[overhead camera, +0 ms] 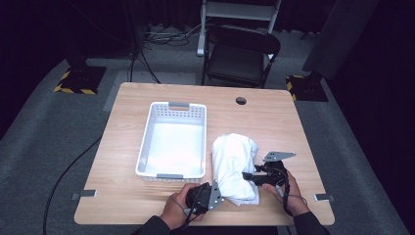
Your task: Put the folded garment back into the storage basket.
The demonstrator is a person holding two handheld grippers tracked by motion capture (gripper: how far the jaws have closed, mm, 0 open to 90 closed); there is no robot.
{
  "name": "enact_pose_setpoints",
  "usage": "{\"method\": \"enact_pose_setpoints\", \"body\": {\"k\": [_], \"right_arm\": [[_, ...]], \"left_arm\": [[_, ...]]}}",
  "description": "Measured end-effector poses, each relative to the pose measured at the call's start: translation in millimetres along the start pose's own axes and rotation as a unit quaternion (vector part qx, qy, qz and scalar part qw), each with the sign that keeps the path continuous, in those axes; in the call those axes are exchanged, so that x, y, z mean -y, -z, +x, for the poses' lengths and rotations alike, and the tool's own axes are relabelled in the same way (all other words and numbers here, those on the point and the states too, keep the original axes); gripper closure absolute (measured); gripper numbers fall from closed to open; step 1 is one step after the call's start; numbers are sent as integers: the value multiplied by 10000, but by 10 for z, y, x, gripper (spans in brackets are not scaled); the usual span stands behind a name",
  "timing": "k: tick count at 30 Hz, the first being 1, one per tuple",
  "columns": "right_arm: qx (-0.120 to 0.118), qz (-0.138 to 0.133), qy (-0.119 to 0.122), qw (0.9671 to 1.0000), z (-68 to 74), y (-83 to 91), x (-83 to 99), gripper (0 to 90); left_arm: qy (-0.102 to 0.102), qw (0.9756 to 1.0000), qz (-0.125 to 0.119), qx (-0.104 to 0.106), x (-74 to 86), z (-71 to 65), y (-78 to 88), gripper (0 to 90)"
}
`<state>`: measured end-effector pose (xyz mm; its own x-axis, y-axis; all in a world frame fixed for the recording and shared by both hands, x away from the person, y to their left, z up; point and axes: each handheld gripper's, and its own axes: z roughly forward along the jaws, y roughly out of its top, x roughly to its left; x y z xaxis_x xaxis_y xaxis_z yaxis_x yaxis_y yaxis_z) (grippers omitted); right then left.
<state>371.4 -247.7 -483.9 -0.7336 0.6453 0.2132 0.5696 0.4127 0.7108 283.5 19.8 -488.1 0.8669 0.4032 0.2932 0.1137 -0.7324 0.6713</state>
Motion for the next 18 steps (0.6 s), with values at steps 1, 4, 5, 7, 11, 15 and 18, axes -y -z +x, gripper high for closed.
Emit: {"method": "enact_pose_setpoints", "body": {"k": [1, 4, 5, 7, 11, 15, 18], "right_arm": [[-11, 38, -33, 10000, -7, -23, 4, 409], [-52, 61, -115, 9999, -31, -61, 20, 382], [-98, 68, -157, 9998, -45, -74, 26, 364], [-203, 21, -314, 9993, -85, -96, 38, 348], [-505, 56, -390, 9979, -106, -110, 37, 566], [-634, 51, -391, 9972, -99, -101, 31, 667], [-535, -21, -326, 9980, -59, -78, 32, 681]], "left_arm": [[-10, 10000, 4, 2, 0, 1, 0, 733], [1, 10000, 9, 10, 1, 1, -5, 733], [3, 10000, 9, 16, 3, 1, -6, 733], [20, 10000, 9, 34, 4, 5, -8, 734], [17, 10000, 15, 37, 3, 3, -19, 734], [-1, 10000, 5, 27, 0, 1, -17, 734], [0, 10000, -5, 13, -1, 6, -7, 734]]}}
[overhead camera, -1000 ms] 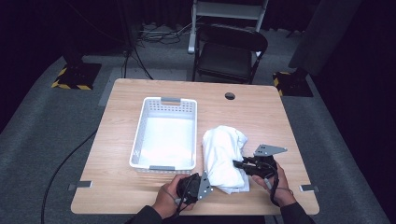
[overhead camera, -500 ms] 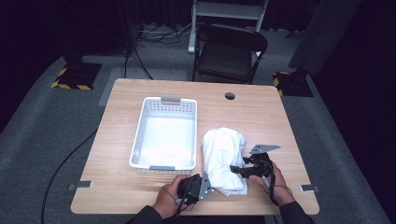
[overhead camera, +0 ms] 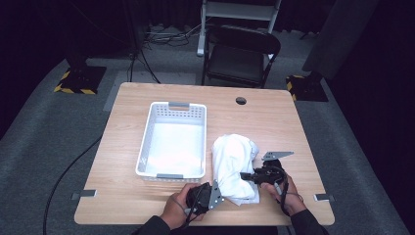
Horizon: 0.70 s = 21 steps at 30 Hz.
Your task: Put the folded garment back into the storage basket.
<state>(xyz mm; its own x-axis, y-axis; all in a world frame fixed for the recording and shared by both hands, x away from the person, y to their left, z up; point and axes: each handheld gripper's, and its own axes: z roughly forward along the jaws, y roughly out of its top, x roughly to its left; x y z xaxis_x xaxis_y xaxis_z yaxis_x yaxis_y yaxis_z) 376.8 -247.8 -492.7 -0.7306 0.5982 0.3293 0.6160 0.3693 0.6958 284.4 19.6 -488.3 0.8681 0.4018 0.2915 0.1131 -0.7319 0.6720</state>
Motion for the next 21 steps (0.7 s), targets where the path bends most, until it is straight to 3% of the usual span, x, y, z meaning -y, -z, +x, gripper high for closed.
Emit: {"method": "enact_pose_setpoints", "body": {"k": [10, 14, 21], "right_arm": [[181, -322, 222, 9991, 106, 77, -29, 691], [261, -565, 320, 9975, 166, 146, -61, 692], [435, -657, 487, 9957, 233, 207, -117, 691]], "left_arm": [[61, 9999, -93, -107, -20, 38, 73, 735], [21, 9997, -165, -196, -56, 44, 133, 735], [42, 9994, -228, -244, -98, 70, 173, 734]]}}
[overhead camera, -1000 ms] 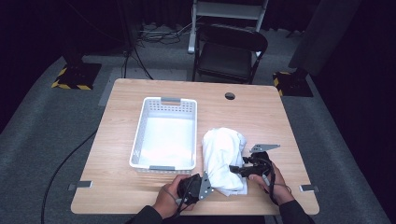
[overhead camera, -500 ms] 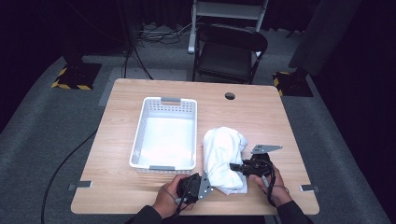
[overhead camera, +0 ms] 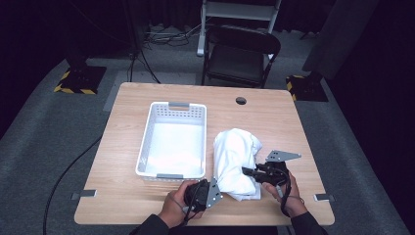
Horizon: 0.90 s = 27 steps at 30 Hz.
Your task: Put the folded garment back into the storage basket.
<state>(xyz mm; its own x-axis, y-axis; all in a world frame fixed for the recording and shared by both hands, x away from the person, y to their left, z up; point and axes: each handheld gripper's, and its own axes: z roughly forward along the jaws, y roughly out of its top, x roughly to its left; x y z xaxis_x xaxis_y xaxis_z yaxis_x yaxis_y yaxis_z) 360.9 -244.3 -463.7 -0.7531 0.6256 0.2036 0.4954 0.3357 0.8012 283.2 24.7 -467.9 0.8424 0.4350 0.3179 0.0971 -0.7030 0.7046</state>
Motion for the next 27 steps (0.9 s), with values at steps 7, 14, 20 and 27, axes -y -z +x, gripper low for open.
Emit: {"method": "enact_pose_setpoints", "body": {"k": [7, 14, 20, 27], "right_arm": [[75, -62, 104, 9999, 21, 54, -53, 690], [124, -169, 184, 9996, 58, 110, -135, 690], [170, -237, 217, 9993, 78, 143, -201, 690], [226, -302, 299, 9988, 106, 166, -287, 689]], "left_arm": [[-58, 9999, -25, -78, -50, 9, 28, 732], [-110, 9998, -103, -162, -107, 55, 97, 733], [-165, 9996, -112, -215, -152, 96, 141, 733], [-136, 9994, -166, -270, -177, 143, 186, 733]]}}
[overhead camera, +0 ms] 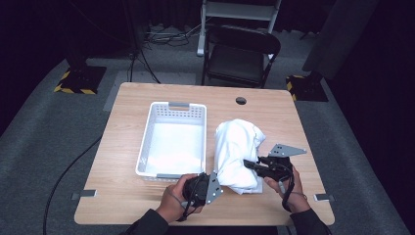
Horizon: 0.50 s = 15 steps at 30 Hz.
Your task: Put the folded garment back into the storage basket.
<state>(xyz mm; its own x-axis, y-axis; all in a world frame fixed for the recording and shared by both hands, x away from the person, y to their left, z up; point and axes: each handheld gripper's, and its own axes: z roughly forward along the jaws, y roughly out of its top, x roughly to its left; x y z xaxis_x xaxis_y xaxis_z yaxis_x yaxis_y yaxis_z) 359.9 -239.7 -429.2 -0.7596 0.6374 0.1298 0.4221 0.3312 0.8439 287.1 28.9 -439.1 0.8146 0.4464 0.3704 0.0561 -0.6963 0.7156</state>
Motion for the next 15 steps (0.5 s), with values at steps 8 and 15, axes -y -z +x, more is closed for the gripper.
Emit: {"method": "enact_pose_setpoints", "body": {"k": [8, 15], "right_arm": [[30, -24, 102, 9999, 44, 7, -143, 689], [54, -38, 224, 9997, 92, -39, -279, 689]], "left_arm": [[60, 9999, -67, -108, -20, 75, 86, 732], [133, 9996, -122, -214, -2, 144, 155, 732]]}}
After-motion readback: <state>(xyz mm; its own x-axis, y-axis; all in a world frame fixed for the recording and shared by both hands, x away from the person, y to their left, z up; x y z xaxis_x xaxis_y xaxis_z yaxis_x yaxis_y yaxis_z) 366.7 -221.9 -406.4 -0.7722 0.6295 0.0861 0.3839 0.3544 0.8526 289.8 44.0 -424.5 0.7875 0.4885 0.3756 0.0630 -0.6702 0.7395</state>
